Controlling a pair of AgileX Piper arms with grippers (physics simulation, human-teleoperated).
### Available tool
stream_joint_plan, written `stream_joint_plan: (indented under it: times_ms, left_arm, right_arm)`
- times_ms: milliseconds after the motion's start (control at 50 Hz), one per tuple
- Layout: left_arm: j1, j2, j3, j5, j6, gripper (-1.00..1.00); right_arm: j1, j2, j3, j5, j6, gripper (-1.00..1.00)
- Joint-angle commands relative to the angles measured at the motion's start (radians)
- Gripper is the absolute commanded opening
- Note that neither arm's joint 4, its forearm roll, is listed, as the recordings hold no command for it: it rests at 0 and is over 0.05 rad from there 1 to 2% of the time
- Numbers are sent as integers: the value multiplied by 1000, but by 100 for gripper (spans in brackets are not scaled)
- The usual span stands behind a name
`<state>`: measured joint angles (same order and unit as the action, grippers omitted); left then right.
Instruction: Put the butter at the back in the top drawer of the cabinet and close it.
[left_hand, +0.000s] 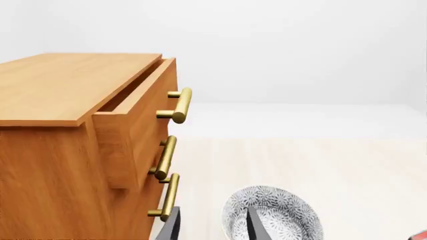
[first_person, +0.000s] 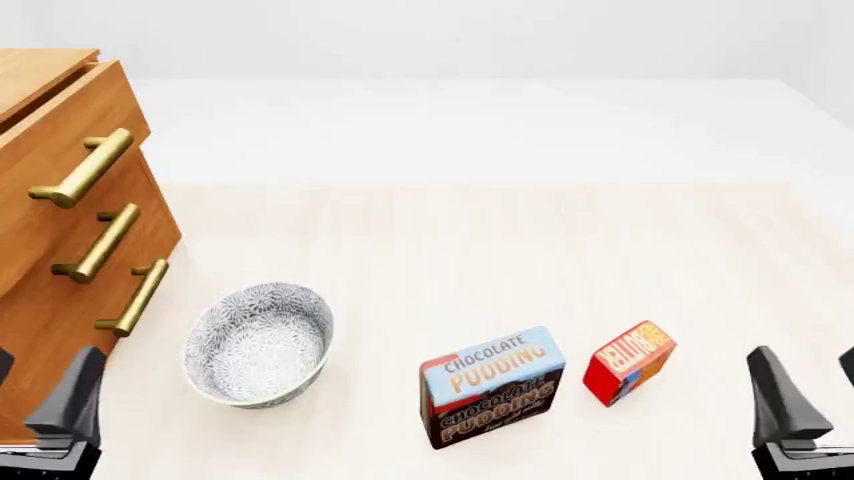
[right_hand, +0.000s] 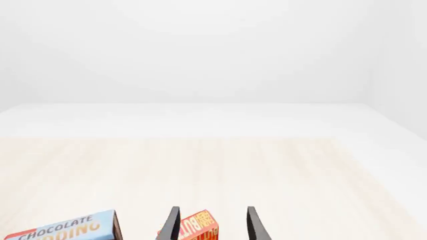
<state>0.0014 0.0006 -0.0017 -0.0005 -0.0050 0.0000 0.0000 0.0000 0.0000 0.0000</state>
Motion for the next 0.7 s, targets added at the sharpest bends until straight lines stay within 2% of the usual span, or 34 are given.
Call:
stream_joint_plan:
  times_ms: [20,260,320,360,380,400,420,440,480,500,640,700]
  left_arm:
    - [-2,2,0,10,-17,100]
    - [-1,3,-1,9,1,100]
    - [-3,5,-1,10,25,100]
    - [-14,47,-1,-8,36,100]
    - [4,114,0,-45,46,100]
    - [8,130,-19,-39,38,100]
    - [-13,97,-100,54,25,100]
    - [-12,126,-130,58,28,100]
    - [-15,132,-140,65,36,100]
    - [-16,91,-149,115,45,100]
    - [-40,163,-190,119,83,100]
    - [-65,176,-219,138,139,100]
  right_arm:
    - [0,0,0,0,0,100]
    - [0,0,0,0,0,100]
    - [0,0,0,0,0,100]
    - [0,0,0,0,0,100]
    - [0,0,0,0,0,100]
    - [0,0,0,0,0,100]
    - [0,0,0,0,0,100]
    - [0,0,0,0,0,100]
    - [0,0,0,0,0,100]
    - [0,0,0,0,0,100]
    - [0,0,0,0,0,100]
    - [0,0,0,0,0,100]
